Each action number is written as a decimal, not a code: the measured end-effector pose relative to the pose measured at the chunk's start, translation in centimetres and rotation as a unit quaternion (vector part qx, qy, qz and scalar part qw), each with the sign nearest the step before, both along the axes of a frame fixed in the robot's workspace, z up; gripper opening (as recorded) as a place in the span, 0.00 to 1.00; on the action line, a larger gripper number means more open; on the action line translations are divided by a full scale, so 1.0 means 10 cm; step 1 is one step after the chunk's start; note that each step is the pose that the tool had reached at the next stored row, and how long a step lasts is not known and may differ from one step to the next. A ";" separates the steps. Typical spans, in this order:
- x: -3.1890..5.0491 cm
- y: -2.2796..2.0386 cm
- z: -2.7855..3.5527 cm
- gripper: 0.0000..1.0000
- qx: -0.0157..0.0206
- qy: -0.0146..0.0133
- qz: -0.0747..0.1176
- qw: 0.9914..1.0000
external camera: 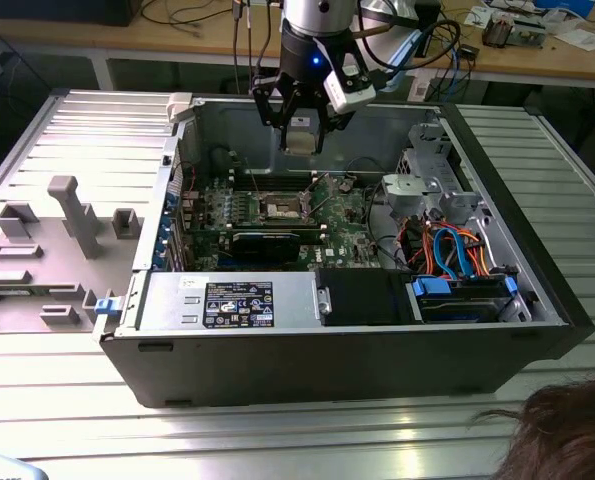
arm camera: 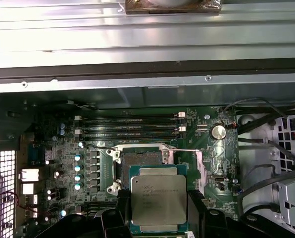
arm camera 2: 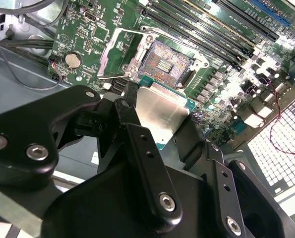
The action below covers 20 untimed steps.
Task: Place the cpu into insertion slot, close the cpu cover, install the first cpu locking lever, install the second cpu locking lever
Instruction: 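Place the cpu into insertion slot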
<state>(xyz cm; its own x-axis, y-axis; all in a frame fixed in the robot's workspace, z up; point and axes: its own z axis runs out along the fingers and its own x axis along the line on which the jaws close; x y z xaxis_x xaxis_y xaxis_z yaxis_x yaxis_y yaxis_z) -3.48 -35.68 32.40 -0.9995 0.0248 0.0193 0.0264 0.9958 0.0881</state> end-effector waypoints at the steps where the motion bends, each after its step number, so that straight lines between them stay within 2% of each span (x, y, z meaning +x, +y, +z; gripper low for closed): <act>1: 0.000 0.000 -0.007 0.55 0.000 0.000 0.000 1.000; 20: 0.000 0.000 -0.047 0.55 0.000 0.000 0.000 1.000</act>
